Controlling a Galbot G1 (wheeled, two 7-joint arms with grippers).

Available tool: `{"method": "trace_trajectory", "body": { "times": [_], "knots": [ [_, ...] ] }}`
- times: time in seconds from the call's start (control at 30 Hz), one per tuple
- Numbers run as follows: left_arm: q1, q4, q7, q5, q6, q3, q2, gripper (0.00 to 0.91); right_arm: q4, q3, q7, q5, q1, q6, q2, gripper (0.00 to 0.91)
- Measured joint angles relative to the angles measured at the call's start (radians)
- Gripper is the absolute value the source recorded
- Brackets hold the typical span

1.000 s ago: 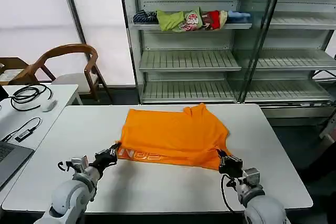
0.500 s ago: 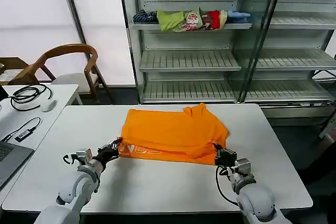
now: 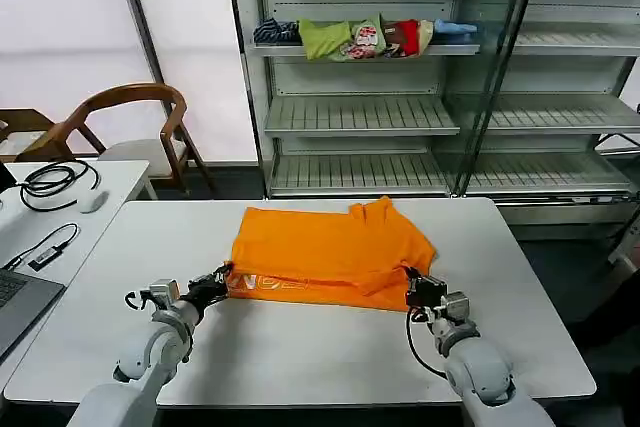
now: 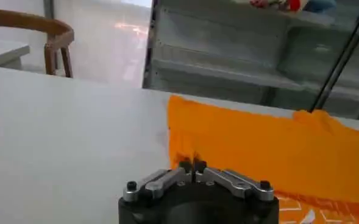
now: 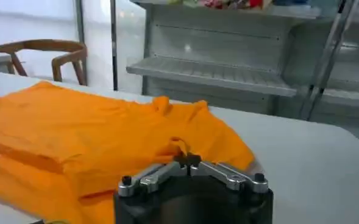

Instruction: Fold and organize the clothes.

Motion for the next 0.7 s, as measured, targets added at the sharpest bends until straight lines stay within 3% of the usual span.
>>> {"method": "trace_trajectory", "body": {
  "times": [0.7],
  "knots": [
    [0.012, -0.032, 0.022, 0.013, -0.018, -0.031, 0.028, 0.907, 0.034, 0.05, 0.012, 0.02, -0.03, -0.006, -0.03, 0.907]
  ]
}}
